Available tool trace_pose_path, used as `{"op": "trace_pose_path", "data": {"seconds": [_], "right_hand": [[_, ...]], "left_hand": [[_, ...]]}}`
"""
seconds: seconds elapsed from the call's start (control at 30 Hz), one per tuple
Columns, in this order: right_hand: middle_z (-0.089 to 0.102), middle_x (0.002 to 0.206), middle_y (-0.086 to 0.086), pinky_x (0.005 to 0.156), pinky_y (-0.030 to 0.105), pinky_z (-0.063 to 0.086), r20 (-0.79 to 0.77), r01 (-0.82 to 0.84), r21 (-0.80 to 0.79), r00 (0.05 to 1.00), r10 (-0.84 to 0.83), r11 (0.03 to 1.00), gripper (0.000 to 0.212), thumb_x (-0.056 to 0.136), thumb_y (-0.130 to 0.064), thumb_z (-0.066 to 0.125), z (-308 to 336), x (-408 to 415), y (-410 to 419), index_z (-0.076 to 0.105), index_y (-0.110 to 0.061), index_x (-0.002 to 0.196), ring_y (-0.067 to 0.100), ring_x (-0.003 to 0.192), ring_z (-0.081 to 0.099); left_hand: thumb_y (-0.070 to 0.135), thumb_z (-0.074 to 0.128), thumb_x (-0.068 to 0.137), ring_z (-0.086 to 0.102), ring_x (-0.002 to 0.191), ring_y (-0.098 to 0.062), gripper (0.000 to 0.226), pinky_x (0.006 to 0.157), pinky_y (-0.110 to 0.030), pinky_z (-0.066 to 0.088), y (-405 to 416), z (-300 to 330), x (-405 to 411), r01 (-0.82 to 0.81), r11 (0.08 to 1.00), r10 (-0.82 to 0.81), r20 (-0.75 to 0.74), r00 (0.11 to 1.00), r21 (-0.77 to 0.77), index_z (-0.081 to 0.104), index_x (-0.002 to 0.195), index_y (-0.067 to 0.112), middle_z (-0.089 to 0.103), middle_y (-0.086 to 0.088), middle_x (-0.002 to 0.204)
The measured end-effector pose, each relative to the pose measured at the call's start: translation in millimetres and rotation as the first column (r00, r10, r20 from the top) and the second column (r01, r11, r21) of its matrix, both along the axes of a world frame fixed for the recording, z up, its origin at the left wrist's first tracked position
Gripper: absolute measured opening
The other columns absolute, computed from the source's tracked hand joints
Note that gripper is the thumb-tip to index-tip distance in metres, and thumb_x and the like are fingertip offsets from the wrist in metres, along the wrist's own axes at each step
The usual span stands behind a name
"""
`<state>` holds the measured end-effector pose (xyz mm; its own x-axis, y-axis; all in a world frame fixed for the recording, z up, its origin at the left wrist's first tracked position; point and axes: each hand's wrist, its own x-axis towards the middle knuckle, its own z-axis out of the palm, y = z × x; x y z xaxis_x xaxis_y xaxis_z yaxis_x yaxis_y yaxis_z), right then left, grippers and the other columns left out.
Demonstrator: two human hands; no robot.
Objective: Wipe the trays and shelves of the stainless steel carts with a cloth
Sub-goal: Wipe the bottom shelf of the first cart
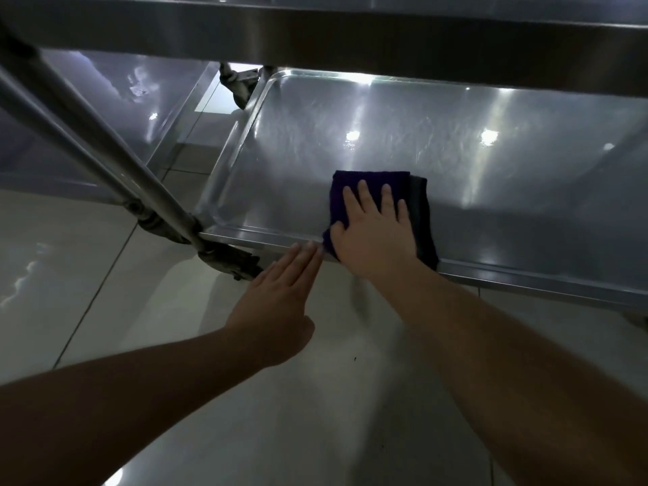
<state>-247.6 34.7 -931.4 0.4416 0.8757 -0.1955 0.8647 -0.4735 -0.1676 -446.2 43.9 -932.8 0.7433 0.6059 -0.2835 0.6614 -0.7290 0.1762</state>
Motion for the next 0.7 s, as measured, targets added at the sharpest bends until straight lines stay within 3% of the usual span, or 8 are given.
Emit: {"op": "trace_pose_path", "data": {"seconds": [0.07, 0.23, 0.37, 0.5, 0.7], "right_hand": [[-0.004, 0.174, -0.001, 0.127, 0.053, -0.003, 0.005, 0.051, -0.003, 0.999, -0.051, 0.999, 0.069, 0.103, -0.052, 0.024, -0.9, 28.9, -19.7, 0.003, -0.03, 0.165, 0.033, 0.159, -0.006], [-0.003, 0.174, 0.001, 0.127, 0.055, -0.002, -0.024, 0.381, -0.024, 0.924, -0.381, 0.924, 0.069, 0.103, -0.05, 0.026, 1.3, 121.5, -61.3, 0.005, -0.028, 0.165, 0.035, 0.158, -0.005], [-0.004, 0.174, 0.002, 0.126, 0.057, -0.003, -0.058, 0.492, -0.024, 0.868, -0.492, 0.87, 0.073, 0.101, -0.052, 0.024, 2.4, 144.7, -40.5, 0.004, -0.024, 0.165, 0.038, 0.158, -0.008], [-0.005, 0.174, 0.001, 0.126, 0.057, -0.003, -0.078, 0.391, -0.028, 0.917, -0.392, 0.92, 0.072, 0.103, -0.051, 0.024, 5.6, 111.2, 12.3, 0.004, -0.022, 0.165, 0.039, 0.157, -0.01], [-0.011, 0.173, -0.003, 0.126, 0.053, -0.009, -0.143, -0.015, -0.051, 0.99, 0.008, 0.999, 0.072, 0.105, -0.052, 0.027, 13.0, 0.6, 98.4, 0.0, -0.026, 0.166, 0.036, 0.157, -0.015]], "left_hand": [[0.033, 0.055, 0.096, -0.032, 0.149, -0.006, 0.102, 0.121, -0.033, -0.009, -0.1, 0.9, -1.3, 0.01, 1.0, -0.01, 0.014, 1.0, 0.006, -0.025, 0.158, 0.032, -0.034, 0.015, 0.163], [0.033, 0.052, 0.095, -0.034, 0.148, -0.005, 0.101, 0.119, -0.031, -0.011, -0.1, 2.4, -1.7, 0.012, 1.0, -0.012, 0.005, 1.0, 0.005, -0.028, 0.157, 0.032, -0.038, 0.015, 0.161], [0.035, 0.053, 0.095, -0.036, 0.149, -0.007, 0.103, 0.117, -0.033, -0.014, -1.0, 2.2, -1.4, 0.01, 1.0, -0.01, 0.012, 1.0, -0.009, -0.029, 0.157, 0.031, -0.04, 0.014, 0.161], [0.039, 0.052, 0.097, -0.036, 0.149, -0.008, 0.102, 0.119, -0.035, -0.012, -3.0, 2.0, -0.7, 0.006, 1.0, -0.006, 0.025, 1.0, -0.012, -0.03, 0.156, 0.03, -0.041, 0.013, 0.161], [0.04, 0.049, 0.096, -0.037, 0.148, -0.01, 0.101, 0.124, -0.037, -0.009, -2.8, 1.4, -2.3, 0.021, 1.0, -0.021, 0.023, 1.0, -0.01, -0.033, 0.154, 0.028, -0.043, 0.01, 0.16]]}}
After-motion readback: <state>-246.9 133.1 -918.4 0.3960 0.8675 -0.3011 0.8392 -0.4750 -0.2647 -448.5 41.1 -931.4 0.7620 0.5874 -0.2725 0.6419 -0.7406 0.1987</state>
